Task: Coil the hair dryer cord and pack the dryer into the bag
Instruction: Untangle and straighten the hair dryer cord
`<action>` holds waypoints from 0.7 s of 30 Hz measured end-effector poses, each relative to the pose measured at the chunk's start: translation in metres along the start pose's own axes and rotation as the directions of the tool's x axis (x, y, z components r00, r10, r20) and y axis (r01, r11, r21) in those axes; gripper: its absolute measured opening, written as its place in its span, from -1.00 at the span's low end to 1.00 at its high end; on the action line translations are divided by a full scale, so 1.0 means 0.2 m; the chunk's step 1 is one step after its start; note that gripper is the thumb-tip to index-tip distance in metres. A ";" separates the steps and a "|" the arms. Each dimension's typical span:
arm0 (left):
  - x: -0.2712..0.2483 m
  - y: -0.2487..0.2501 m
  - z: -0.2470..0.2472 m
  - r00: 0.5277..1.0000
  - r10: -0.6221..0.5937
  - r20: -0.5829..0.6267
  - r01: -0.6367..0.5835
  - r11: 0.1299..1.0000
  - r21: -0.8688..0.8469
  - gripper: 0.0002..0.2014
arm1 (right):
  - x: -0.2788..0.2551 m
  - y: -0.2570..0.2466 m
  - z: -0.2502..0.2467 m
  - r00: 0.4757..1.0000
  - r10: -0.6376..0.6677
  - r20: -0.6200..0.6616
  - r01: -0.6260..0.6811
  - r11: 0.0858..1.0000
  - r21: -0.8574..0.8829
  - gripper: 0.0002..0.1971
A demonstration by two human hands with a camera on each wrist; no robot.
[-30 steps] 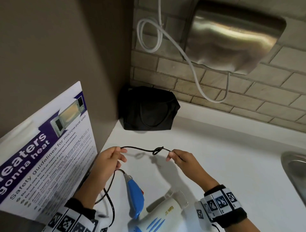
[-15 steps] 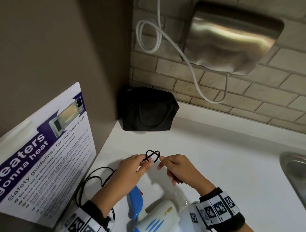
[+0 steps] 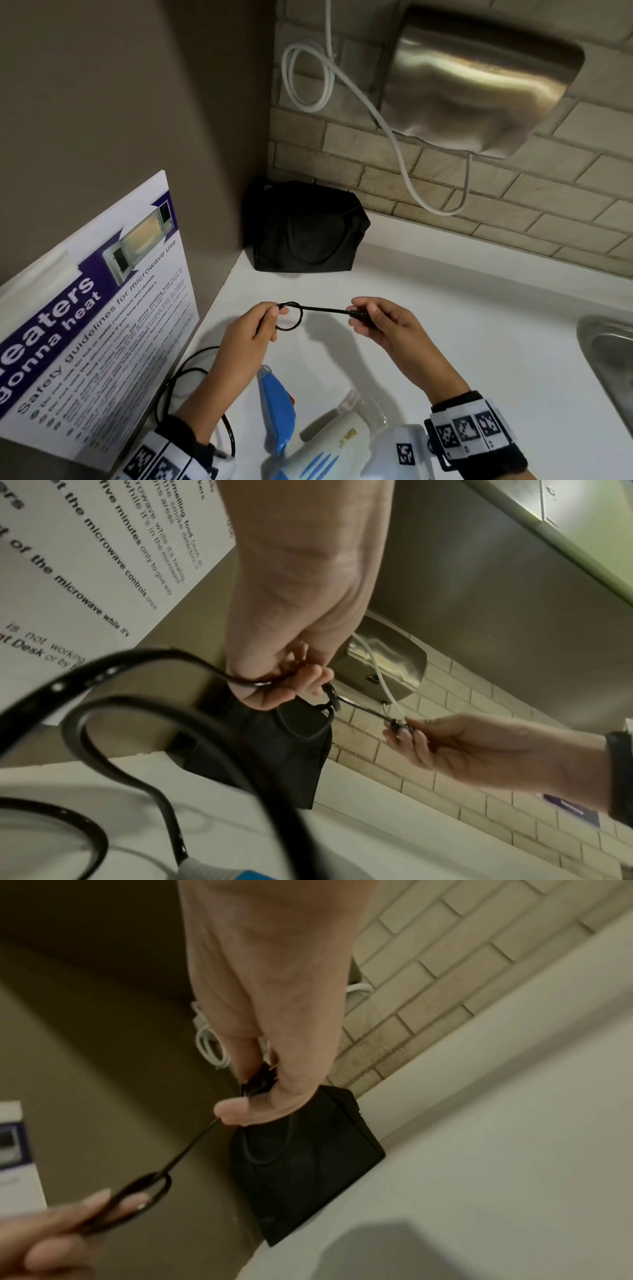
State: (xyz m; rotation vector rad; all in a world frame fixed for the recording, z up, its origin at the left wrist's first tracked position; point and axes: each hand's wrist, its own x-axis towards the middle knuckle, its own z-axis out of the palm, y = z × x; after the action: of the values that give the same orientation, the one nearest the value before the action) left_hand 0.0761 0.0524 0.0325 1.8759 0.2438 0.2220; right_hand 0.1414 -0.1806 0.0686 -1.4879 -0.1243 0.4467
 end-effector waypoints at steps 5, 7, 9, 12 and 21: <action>0.00 -0.01 0.03 0.998 -0.006 0.070 0.008 1.000 -0.018 -0.80 | -0.03 0.02 0.07 0.997 0.035 0.074 -0.040 0.996 0.074 -0.73; -0.01 -0.02 0.04 0.993 -0.011 0.114 0.013 1.000 -0.014 -0.81 | -0.03 0.04 0.10 0.999 0.020 0.033 -0.022 0.999 0.047 -0.74; -0.02 -0.01 0.06 0.986 -0.013 0.166 0.014 1.000 -0.004 -0.81 | -0.02 0.05 0.13 1.000 0.008 0.000 -0.008 1.000 0.020 -0.74; -0.04 0.00 0.08 0.975 -0.008 0.220 0.004 1.000 0.017 -0.80 | -0.01 0.08 0.17 1.000 0.001 0.013 0.000 0.996 -0.085 -0.71; 0.00 -0.02 0.01 0.995 0.026 0.098 -0.033 0.997 0.064 -0.73 | -0.07 0.00 0.17 0.923 0.080 0.377 0.111 0.881 -0.460 -0.62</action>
State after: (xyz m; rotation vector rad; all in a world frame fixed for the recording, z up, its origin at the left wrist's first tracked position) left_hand 0.0757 0.0518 0.0272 1.9509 0.1581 0.1435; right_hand 0.1172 -0.1546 0.0737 -1.8618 -0.5983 0.7333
